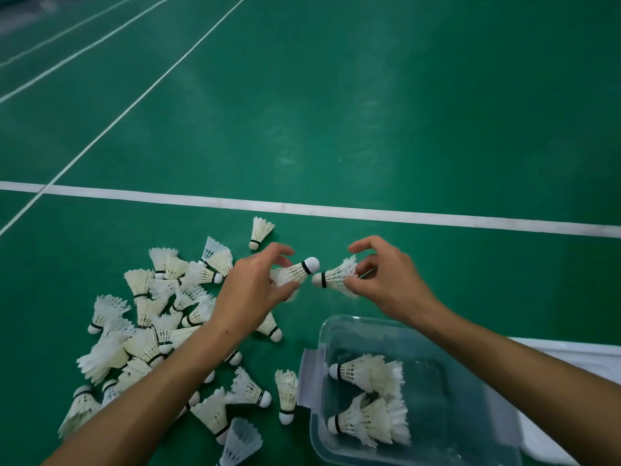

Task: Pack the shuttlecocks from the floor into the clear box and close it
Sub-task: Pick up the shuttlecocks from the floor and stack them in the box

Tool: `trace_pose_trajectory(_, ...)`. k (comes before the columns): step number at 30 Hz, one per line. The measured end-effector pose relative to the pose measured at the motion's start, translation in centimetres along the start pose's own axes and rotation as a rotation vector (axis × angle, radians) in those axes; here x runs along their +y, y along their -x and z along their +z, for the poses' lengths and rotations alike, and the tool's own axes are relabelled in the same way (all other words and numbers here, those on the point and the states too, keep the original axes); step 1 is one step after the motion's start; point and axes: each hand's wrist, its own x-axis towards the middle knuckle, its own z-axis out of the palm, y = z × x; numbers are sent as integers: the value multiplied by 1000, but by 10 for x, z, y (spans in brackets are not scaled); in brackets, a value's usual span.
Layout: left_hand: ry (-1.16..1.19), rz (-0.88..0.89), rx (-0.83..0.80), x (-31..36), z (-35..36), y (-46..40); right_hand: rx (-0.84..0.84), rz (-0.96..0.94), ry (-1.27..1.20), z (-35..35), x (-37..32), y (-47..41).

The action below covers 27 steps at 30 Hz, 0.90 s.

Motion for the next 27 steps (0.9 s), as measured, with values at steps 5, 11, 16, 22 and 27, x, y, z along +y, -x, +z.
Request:
trace_pose_trajectory(5,73,85,-30,42,-16,39,20,-4,-55,-35,1,55)
trace_pose_trajectory(11,130,142,-91,68,-11,76,80,99,-42,-61,32,119)
trace_pose_trajectory(16,177,183,-115,85,-5,86,113,180,84,-63,67,159)
trace_pose_trajectory(22,236,203,-135,90,12,78,121,237,253,-51,98,160)
trace_pose_trajectory(27,251,203,-148,95,17,80,78,178,520,-41,99,157)
